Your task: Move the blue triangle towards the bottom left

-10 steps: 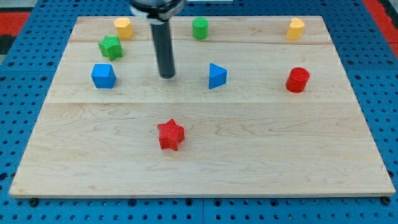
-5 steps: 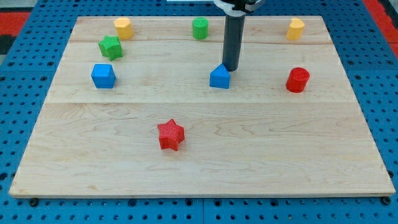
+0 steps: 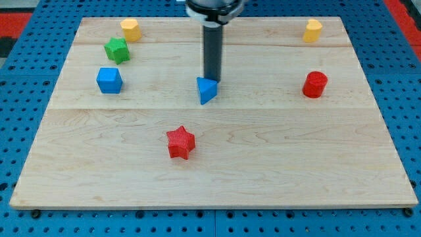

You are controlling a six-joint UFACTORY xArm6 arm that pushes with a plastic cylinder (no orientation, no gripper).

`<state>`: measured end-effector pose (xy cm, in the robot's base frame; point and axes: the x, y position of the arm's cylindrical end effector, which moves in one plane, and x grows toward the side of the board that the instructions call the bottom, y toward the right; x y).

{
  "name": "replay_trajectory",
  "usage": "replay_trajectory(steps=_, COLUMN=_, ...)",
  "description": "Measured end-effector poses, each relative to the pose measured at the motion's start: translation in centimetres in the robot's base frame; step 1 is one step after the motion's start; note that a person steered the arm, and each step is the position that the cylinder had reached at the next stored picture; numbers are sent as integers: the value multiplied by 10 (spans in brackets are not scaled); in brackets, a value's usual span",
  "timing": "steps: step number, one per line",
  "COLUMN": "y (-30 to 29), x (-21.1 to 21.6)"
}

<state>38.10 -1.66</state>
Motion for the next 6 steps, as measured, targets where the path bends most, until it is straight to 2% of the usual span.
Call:
replay_trajectory(steps=1, y=-14, x=21)
replay_trajectory(steps=3, y=27, x=40)
replay_trajectory(steps=5, y=-32, x=50)
replay_trajectory(steps=6, y=-48, x=72)
